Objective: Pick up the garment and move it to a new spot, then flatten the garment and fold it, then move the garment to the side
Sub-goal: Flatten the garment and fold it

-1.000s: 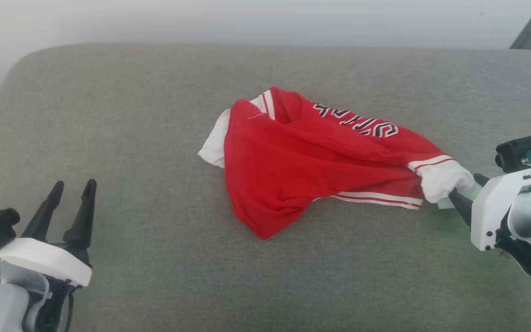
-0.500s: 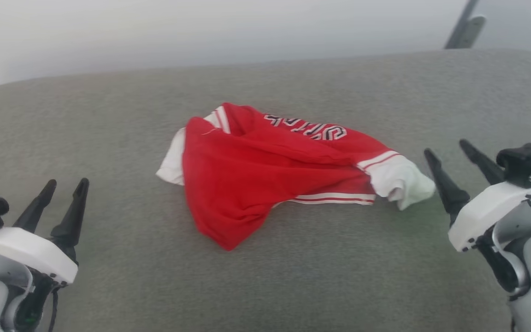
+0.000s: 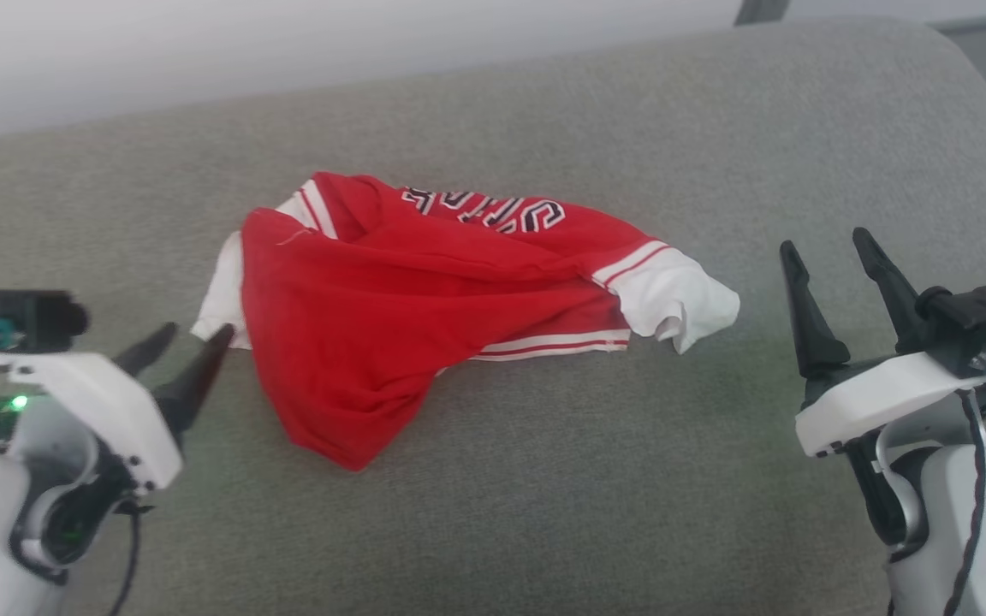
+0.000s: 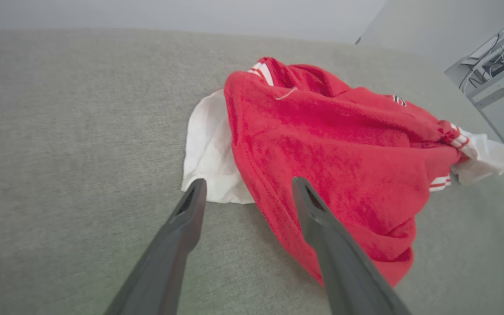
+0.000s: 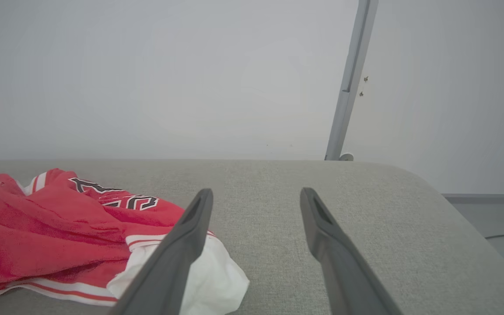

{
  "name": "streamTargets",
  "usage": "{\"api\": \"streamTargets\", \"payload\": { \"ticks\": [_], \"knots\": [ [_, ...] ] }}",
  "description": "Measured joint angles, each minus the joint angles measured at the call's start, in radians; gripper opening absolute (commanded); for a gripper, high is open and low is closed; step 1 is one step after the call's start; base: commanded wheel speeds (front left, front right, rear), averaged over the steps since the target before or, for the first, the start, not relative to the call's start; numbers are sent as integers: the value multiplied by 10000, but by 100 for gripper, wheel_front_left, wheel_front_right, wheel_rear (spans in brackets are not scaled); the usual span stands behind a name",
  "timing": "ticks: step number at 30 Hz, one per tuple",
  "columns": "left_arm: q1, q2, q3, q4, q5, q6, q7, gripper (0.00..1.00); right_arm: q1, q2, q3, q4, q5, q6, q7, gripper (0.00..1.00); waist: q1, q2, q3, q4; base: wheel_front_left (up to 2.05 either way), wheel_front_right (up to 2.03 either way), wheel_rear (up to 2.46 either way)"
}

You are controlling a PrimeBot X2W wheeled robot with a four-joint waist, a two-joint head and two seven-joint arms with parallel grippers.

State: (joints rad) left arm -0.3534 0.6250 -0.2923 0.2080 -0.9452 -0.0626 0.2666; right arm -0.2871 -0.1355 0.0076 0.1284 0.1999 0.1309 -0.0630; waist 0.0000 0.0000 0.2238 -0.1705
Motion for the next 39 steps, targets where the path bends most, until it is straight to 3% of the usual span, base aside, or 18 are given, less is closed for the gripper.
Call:
{"api": "streamTargets", "payload": {
  "ticks": [11, 17, 20, 29, 39],
  "knots": [
    [-130, 67, -966, -991, -38, 1417, 2581, 100, -51, 385, -50, 314, -174, -2, -267, 100, 0, 0, 574, -301, 0, 0, 0],
    [-324, -56, -1168, -876, -15, 1542, 2871, 100, -259, 506, 48, 545, -253, 0, -504, 100, 0, 0, 766, -369, 0, 0, 0],
    [-468, -65, -1283, -702, 35, 1358, 2895, 0, -296, 554, 92, 675, -251, 0, -631, 100, 0, 0, 765, -395, 0, 0, 0],
    [-651, -247, -1605, -851, 75, 938, 2892, 0, -353, 573, -215, 794, -418, 0, -924, 100, 0, 0, 513, -232, 0, 0, 0],
    [-209, -339, -2169, -2673, 46, 1198, 3488, 0, -242, 598, -408, 669, -629, 0, -759, 100, 0, 0, 38, -61, 0, 0, 0]
  ]
}}
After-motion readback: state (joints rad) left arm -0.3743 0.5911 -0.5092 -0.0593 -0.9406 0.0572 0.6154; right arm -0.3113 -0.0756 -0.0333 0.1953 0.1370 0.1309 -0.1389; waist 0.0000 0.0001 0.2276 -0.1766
